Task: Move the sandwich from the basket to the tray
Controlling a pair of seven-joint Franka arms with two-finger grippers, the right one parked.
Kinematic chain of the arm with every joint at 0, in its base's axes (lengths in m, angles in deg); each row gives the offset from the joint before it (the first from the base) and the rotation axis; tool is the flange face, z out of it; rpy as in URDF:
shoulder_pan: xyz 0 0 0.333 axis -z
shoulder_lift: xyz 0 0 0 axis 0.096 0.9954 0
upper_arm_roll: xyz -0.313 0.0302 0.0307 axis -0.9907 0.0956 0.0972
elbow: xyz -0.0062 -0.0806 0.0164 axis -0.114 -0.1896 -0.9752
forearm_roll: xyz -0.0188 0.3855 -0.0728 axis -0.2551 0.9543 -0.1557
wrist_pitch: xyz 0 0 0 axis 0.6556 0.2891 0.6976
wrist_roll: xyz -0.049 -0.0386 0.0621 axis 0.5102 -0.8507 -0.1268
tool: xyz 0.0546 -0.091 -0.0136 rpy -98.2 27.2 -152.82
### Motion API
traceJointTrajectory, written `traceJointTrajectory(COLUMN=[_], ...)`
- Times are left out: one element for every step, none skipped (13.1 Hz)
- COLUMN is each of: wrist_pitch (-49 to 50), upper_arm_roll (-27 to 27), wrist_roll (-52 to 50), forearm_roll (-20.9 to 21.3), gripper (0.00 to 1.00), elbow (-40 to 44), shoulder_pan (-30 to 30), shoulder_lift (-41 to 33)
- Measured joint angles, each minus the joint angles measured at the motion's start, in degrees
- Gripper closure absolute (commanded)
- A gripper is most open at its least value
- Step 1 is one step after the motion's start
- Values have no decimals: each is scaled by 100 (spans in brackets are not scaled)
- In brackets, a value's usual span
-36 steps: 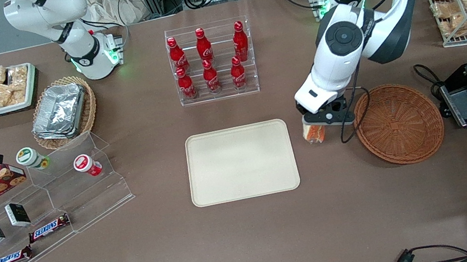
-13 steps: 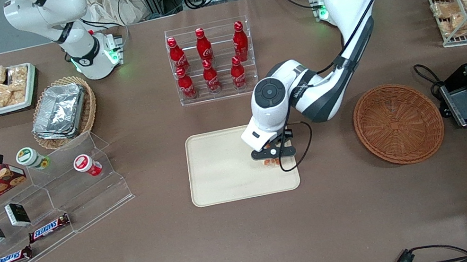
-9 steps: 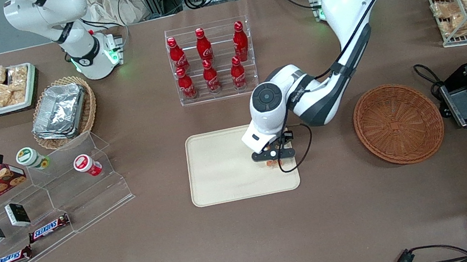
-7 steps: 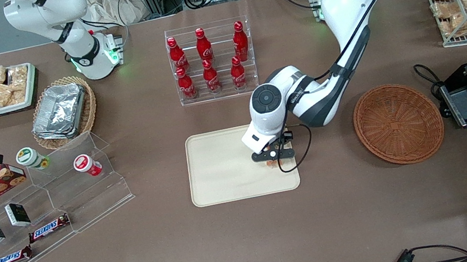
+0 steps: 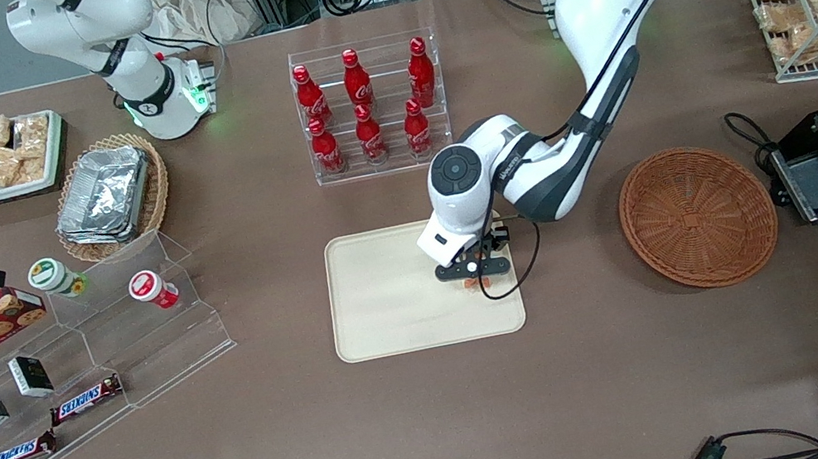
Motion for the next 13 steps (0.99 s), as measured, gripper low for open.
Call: traceJointTrajectory(wrist_pitch=[0,7,46,126,224,349,505,693,867,1049,1218,1361,1464], upper_arm_roll=[10,17,22,28,36,46,52,57,57,58,59,66,110], wrist_roll=[-50,-71,-80,-92,-105,-117,-127,-134,-136,-136,-136,-146,-163], forearm_roll=[34,44,45,45,46,46,45,44,44,43,37,7,-71], gripper=[0,0,0,0,0,0,0,0,0,0,0,0,0], elbow=[1,7,22,49,106,196,317,471,635,811,964,1100,1215], shoulder_pan=[4,4,4,3,2,1,-2,-5,-8,-10,-13,-14,-12], shoulder_lift=[6,6,6,6,5,5,4,2,-2,-17,-43,-83,-141])
